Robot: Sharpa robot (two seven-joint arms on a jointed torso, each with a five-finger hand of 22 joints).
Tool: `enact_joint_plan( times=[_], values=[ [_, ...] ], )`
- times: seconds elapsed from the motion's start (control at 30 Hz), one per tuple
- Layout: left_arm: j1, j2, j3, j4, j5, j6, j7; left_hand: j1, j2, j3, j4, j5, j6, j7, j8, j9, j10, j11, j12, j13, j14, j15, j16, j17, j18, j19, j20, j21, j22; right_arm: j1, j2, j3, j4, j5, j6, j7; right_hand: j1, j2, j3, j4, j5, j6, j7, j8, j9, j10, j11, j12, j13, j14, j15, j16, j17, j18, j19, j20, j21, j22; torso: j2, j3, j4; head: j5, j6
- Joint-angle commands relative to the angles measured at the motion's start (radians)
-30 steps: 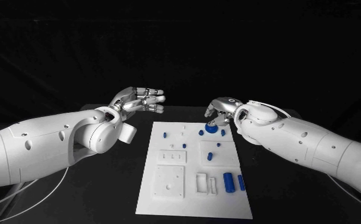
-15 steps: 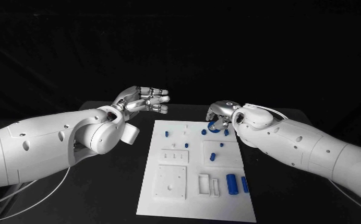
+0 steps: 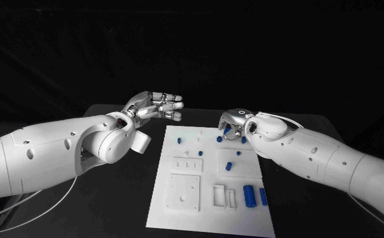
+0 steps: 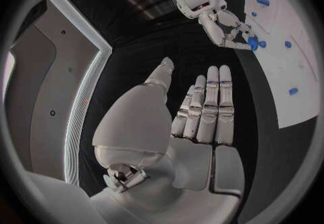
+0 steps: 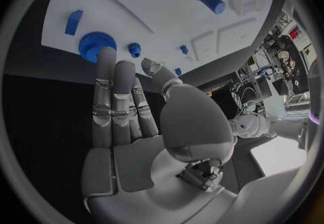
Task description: Assemble the parts on the task board
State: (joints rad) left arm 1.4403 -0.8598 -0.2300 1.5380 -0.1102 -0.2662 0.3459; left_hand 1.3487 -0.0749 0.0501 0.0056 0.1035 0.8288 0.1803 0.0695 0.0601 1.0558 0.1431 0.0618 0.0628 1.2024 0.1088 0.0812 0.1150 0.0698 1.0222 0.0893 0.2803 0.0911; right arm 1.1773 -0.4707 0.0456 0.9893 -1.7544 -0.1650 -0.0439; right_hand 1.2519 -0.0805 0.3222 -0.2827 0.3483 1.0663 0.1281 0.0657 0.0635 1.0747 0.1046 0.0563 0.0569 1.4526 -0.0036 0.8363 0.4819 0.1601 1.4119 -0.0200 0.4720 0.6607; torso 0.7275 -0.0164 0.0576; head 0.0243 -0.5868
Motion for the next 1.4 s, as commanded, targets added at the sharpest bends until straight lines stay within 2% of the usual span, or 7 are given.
enact_joint_plan(
  times=[0.03, 0.3, 0.57, 0.7, 0.83, 1.17, 1.4],
  values=[
    [0.002, 0.005, 0.001, 0.002, -0.006, 0.01, 0.002, -0.003, 0.009, 0.0, -0.006, 0.004, 0.004, 0.0, 0.005, 0.001, -0.001, 0.006, -0.002, 0.0, 0.007, -0.001, 0.003, 0.001, 0.008, 0.008, 0.002, -0.002, -0.001, -0.002, 0.005, -0.001, -0.005, -0.03, -0.005, -0.012, 0.0, -0.011, 0.017, -0.001, 0.001, 0.004, 0.0, -0.004, -0.001, 0.008, -0.003, 0.001, 0.001, -0.005, 0.0, 0.006, 0.001, 0.015, 0.005, -0.002, -0.006, 0.014, 0.011, -0.0019, 0.0019, -0.001, 0.002],
    [0.003, 0.007, 0.001, 0.005, -0.006, 0.012, 0.0, -0.003, 0.011, -0.002, -0.007, 0.002, 0.005, 0.001, 0.005, 0.001, -0.002, 0.006, -0.002, 0.0, 0.007, -0.001, 0.003, 0.001, 0.008, 0.008, 0.002, -0.002, -0.003, -0.008, 0.014, -0.002, -0.012, -0.035, -0.002, -0.013, -0.008, -0.018, 0.052, 0.0, 0.002, 0.009, -0.001, -0.004, 0.0, 0.012, -0.004, 0.001, 0.001, -0.005, -0.001, 0.014, 0.005, 0.016, 0.006, -0.003, -0.014, 0.053, 0.021, -0.0026, 0.0048, -0.004, 0.002],
    [0.003, 0.011, 0.001, 0.003, -0.006, 0.015, -0.002, -0.003, 0.011, -0.002, -0.007, 0.002, 0.005, 0.001, 0.005, 0.001, -0.002, 0.006, -0.002, 0.0, 0.007, -0.001, 0.003, 0.001, 0.008, 0.008, 0.002, -0.002, -0.003, -0.018, 0.028, -0.005, -0.032, -0.048, 0.007, -0.019, -0.009, -0.018, 0.061, 0.0, -0.002, 0.009, 0.0, -0.004, 0.0, 0.012, -0.003, 0.001, 0.001, -0.006, -0.001, 0.015, 0.005, 0.017, 0.008, -0.002, -0.028, 0.085, 0.029, -0.0047, 0.0049, -0.009, 0.012],
    [0.003, 0.015, 0.001, -0.002, -0.006, 0.019, -0.006, -0.006, 0.013, -0.004, -0.007, -0.018, -0.005, 0.002, 0.002, 0.0, -0.002, 0.007, -0.002, 0.0, 0.007, -0.001, 0.003, 0.002, 0.008, 0.008, 0.003, -0.001, -0.005, -0.02, 0.033, -0.006, -0.041, -0.043, 0.015, -0.016, -0.012, -0.012, 0.071, 0.001, -0.016, 0.006, -0.001, -0.004, -0.001, 0.008, -0.003, 0.001, 0.001, -0.007, 0.0, 0.015, 0.005, 0.017, 0.009, -0.002, -0.033, 0.098, 0.029, -0.0055, 0.0071, -0.011, 0.008],
    [0.003, 0.018, 0.001, -0.004, -0.006, 0.022, -0.007, -0.005, 0.012, -0.004, -0.007, -0.02, -0.008, 0.002, 0.002, 0.001, -0.003, 0.007, -0.002, 0.0, 0.007, -0.001, 0.003, 0.002, 0.008, 0.008, 0.003, -0.001, -0.006, -0.021, 0.035, -0.006, -0.043, -0.041, 0.017, -0.015, -0.015, -0.011, 0.083, 0.001, -0.028, 0.008, 0.0, -0.004, -0.001, 0.011, -0.003, 0.001, 0.0, -0.006, 0.0, 0.016, 0.005, 0.018, 0.011, -0.002, -0.037, 0.108, 0.031, -0.0067, 0.0084, -0.009, 0.008],
    [0.003, 0.021, 0.001, -0.006, -0.006, 0.022, -0.005, -0.005, 0.015, -0.004, -0.005, -0.027, 0.0, 0.001, 0.005, 0.002, -0.001, 0.006, -0.002, 0.0, 0.009, -0.001, 0.004, 0.002, 0.008, 0.01, 0.002, 0.0, -0.006, -0.021, 0.035, -0.007, -0.046, -0.041, 0.019, -0.018, -0.028, -0.015, 0.146, 0.002, -0.043, 0.012, 0.0, -0.004, 0.0, 0.034, -0.007, 0.001, 0.001, -0.008, -0.004, 0.027, 0.011, 0.018, 0.017, -0.006, -0.037, 0.169, 0.033, -0.0059, 0.0074, -0.008, 0.005],
    [0.003, 0.022, 0.001, -0.007, -0.006, 0.02, -0.003, -0.004, 0.018, -0.006, -0.005, -0.028, 0.004, 0.001, 0.006, 0.002, 0.0, 0.006, -0.002, 0.0, 0.01, -0.002, 0.005, 0.003, 0.008, 0.011, 0.001, 0.001, -0.006, -0.022, 0.035, -0.007, -0.044, -0.042, 0.013, -0.017, -0.035, -0.006, 0.182, 0.008, -0.072, 0.03, -0.003, -0.003, 0.001, 0.074, -0.017, 0.001, 0.001, -0.008, -0.009, 0.035, 0.016, 0.016, 0.016, -0.01, -0.03, 0.204, 0.033, -0.0062, 0.0072, -0.001, 0.001]
  ],
)
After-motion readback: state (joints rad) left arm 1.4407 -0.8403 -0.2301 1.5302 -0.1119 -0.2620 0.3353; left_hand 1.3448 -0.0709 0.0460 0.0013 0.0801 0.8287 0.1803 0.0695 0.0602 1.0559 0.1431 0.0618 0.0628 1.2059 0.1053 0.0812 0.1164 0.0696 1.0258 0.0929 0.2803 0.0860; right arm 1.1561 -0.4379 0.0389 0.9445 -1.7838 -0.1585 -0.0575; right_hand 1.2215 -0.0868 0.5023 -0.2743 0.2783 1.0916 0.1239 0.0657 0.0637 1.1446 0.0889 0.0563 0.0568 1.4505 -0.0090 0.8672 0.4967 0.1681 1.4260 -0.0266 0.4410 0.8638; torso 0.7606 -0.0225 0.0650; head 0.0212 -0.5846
